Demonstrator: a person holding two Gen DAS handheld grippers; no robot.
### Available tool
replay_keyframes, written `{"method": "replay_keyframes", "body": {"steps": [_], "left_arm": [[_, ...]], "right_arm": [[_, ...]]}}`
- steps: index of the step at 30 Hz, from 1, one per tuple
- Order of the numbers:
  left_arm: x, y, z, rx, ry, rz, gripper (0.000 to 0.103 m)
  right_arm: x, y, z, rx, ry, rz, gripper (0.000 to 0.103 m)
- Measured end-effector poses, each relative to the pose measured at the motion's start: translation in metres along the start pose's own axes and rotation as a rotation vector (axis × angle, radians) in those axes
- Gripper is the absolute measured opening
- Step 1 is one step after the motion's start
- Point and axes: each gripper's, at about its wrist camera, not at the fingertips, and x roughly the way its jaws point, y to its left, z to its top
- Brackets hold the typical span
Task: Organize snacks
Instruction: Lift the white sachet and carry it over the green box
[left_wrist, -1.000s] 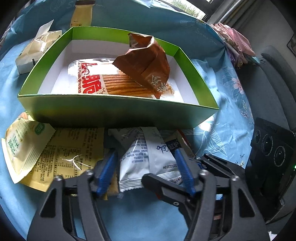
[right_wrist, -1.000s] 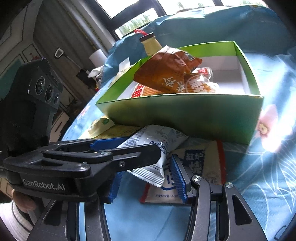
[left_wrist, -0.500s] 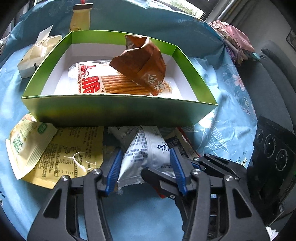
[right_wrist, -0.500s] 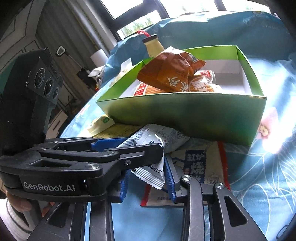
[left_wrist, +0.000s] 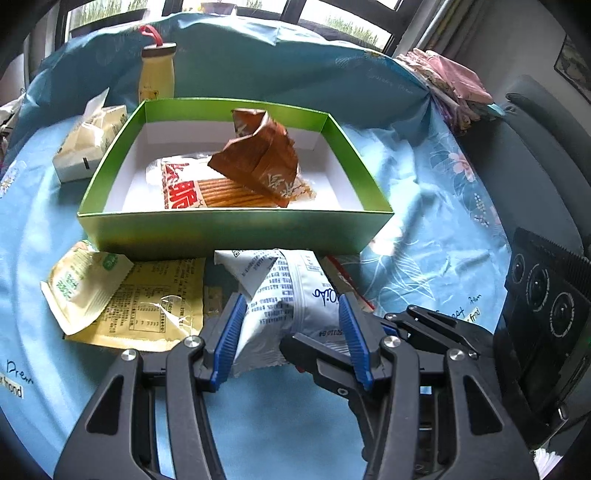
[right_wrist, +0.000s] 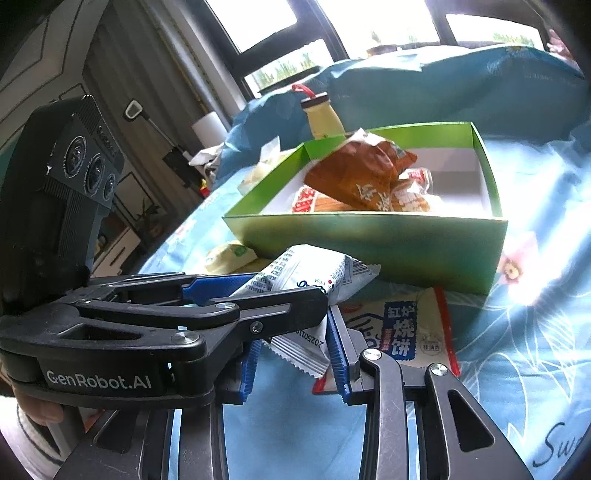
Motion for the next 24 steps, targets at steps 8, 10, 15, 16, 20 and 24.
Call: {"method": "replay_keyframes", "body": {"steps": [8, 10, 15, 16, 20, 24], "left_arm": [[-0.021, -0.01, -0.002, 0.021, -0.038, 0.008, 0.051], [-0.027, -0.013, -0.003, 0.031, -0.05, 0.013, 0.051], [-0.037, -0.018, -0.002, 0.042, -0.073, 0.015, 0.051], [-0.038, -0.018, -0.002, 0.043, -0.076, 0.014, 0.051], [-0.045, -0.022, -0.002, 0.053, -0.093, 0.017, 0.051], [-0.05, -0.023, -0.001, 0.056, -0.104, 0.014, 0.051]], "right_arm": [[-0.018, 0.013, 0.002, -0.021, -0.034, 0.001, 0.036], [-0.023, 0.016, 0.002, -0.026, -0.043, 0.002, 0.036], [-0.03, 0.023, 0.004, -0.039, -0.061, -0.001, 0.036], [-0.032, 0.024, 0.004, -0.042, -0.065, -0.002, 0.036], [-0.038, 0.029, 0.006, -0.052, -0.078, -0.003, 0.036], [-0.043, 0.032, 0.007, -0.06, -0.086, -0.006, 0.036]]}}
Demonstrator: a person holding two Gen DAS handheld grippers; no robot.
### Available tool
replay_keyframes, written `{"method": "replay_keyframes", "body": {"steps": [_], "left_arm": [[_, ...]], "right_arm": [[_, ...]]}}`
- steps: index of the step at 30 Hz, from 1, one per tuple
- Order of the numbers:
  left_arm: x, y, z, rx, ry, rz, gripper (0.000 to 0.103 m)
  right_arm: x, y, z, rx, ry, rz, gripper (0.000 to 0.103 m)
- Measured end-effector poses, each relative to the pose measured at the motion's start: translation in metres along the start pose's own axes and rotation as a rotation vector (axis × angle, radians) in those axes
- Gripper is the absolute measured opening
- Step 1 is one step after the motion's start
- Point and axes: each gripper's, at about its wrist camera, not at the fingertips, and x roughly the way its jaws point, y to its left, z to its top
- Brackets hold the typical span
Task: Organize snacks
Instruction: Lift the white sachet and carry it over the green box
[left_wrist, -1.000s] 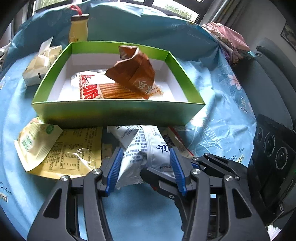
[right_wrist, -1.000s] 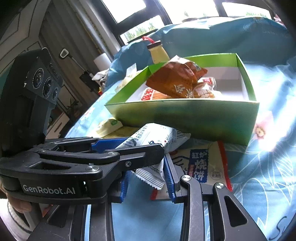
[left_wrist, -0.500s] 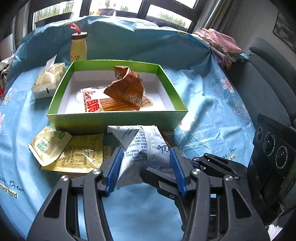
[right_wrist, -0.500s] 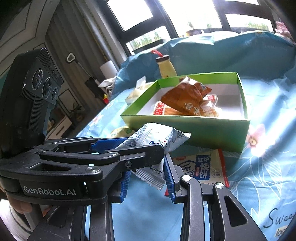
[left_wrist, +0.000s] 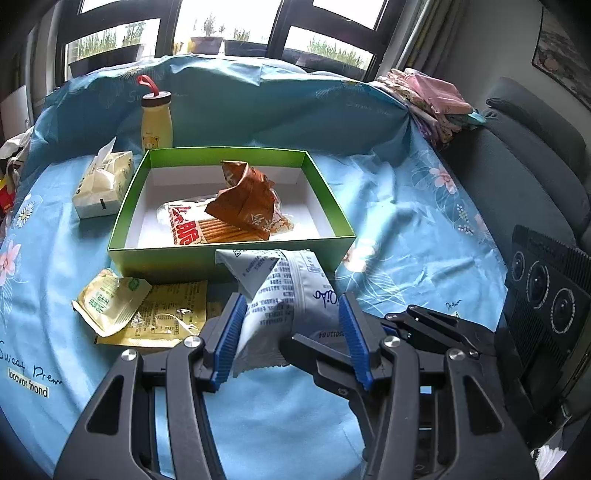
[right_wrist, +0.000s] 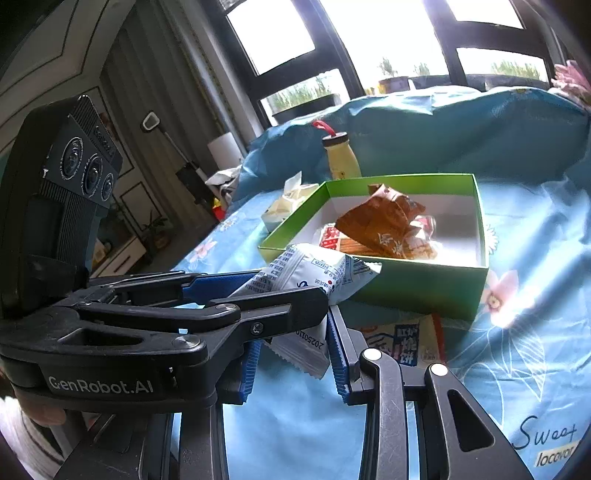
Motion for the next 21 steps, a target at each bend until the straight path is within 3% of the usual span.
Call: {"method": "replay_keyframes", "body": {"steps": [21], "left_arm": [[-0.009, -0.01, 0.016, 0.041, -0.041, -0.007, 0.051]], "right_arm": [[-0.013, 0.0, 0.015, -0.013, -0.049, -0.011, 0.036]]}}
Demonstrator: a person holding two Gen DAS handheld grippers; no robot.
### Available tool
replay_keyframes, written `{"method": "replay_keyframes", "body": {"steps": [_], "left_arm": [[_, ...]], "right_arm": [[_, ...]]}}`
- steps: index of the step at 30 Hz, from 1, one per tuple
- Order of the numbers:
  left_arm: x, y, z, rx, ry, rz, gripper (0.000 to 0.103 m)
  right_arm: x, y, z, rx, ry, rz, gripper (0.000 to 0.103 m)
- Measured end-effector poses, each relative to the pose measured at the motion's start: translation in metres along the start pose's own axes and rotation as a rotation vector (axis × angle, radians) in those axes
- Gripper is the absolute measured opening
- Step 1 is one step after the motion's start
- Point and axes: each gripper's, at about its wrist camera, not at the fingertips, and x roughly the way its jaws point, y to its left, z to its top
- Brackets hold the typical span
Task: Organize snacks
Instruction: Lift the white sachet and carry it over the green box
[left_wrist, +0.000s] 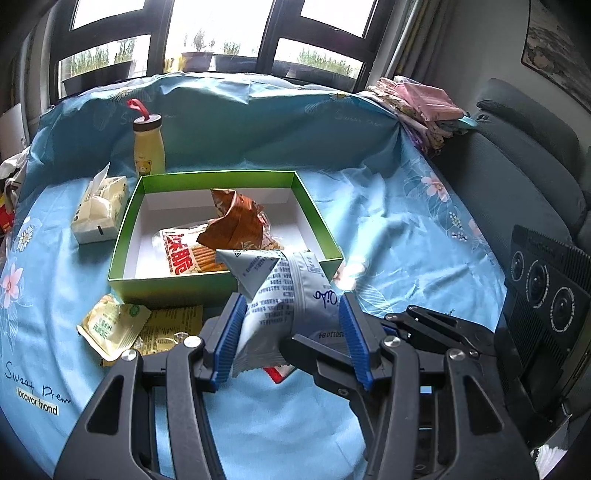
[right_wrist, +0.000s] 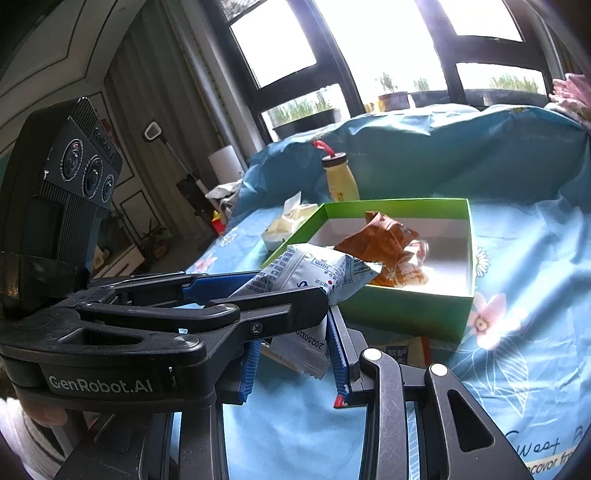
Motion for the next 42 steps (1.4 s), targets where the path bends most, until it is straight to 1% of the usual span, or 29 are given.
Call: {"method": "replay_keyframes", "body": {"steps": [7, 15, 29, 42], "left_arm": [[0.002, -0.001, 0.007, 0.011, -0.008, -0.002, 0.051], [0.016, 0.0, 0.021, 0.019, 0.001, -0.006, 0.051], [0.052, 0.012, 0.05, 0.018, 0.012, -0.005, 0.051], [0.091, 0.029, 0.065, -0.006, 0.039, 0.0, 0.052]], "right_arm": [[-0.001, -0.004, 0.007, -0.001, -0.014, -0.004, 0.036], [0.006, -0.014, 0.015, 0.007, -0.018, -0.012, 0.036], [0.035, -0.045, 0.04, 0.03, -0.011, -0.028, 0.036], [0.066, -0.071, 0.049, 0.046, 0.015, -0.035, 0.036]]}}
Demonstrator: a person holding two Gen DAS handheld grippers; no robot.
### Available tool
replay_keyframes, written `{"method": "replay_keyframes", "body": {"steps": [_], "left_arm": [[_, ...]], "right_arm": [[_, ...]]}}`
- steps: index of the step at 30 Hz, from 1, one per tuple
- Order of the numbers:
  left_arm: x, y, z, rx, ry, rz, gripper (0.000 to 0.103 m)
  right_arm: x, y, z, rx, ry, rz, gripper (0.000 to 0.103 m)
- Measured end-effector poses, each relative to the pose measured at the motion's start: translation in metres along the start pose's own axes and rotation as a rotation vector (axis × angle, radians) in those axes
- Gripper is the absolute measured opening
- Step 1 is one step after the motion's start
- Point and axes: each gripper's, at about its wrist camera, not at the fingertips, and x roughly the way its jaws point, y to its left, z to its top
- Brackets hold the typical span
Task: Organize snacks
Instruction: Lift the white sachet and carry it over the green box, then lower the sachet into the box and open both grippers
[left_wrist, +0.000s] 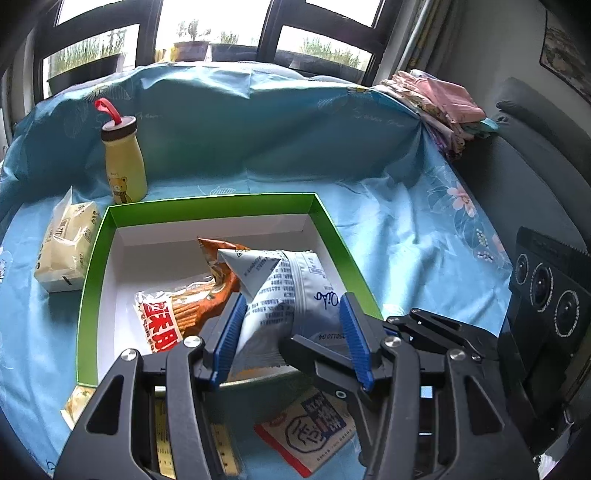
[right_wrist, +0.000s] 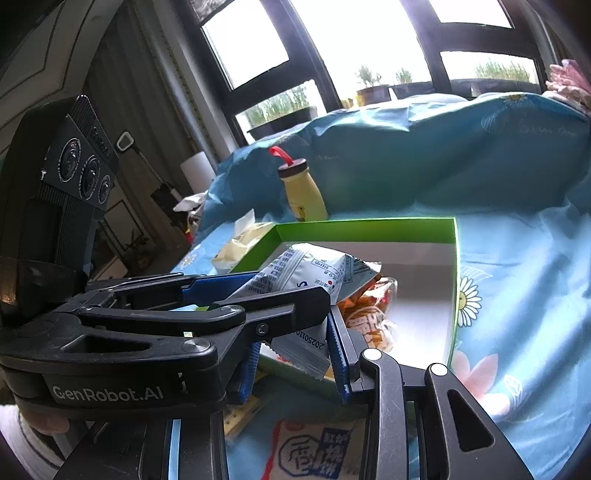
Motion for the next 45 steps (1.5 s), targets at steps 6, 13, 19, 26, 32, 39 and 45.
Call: {"method": "replay_keyframes", "body": {"steps": [6, 13, 19, 26, 32, 39, 45], "left_arm": [[0.01, 0.007, 0.004, -0.011, -0.003, 0.011, 0.052], [0.023, 0.018, 0.01, -0.027, 0.006, 0.028, 0.053], [0.036, 0.038, 0.018, -0.076, 0.029, 0.042, 0.054], [0.052, 0.058, 0.016, -0.148, 0.083, 0.072, 0.055], [0.048, 0.061, 0.011, -0.146, 0.084, 0.097, 0.066], [0.031, 0.063, 0.006, -0.129, 0.041, 0.146, 0.083], [0.012, 0.059, 0.003, -0.125, 0.007, 0.205, 0.087]], "right_arm": [[0.015, -0.007, 0.004, 0.009, 0.012, 0.006, 0.036], [0.031, -0.009, 0.009, 0.008, 0.035, -0.006, 0.036], [0.053, -0.009, 0.017, -0.012, 0.072, -0.031, 0.036], [0.08, -0.008, 0.019, -0.02, 0.14, -0.056, 0.036], [0.082, -0.007, 0.015, -0.025, 0.153, -0.083, 0.036], [0.068, -0.009, 0.011, -0.024, 0.149, -0.135, 0.041], [0.046, -0.008, 0.008, -0.023, 0.123, -0.172, 0.043]]}}
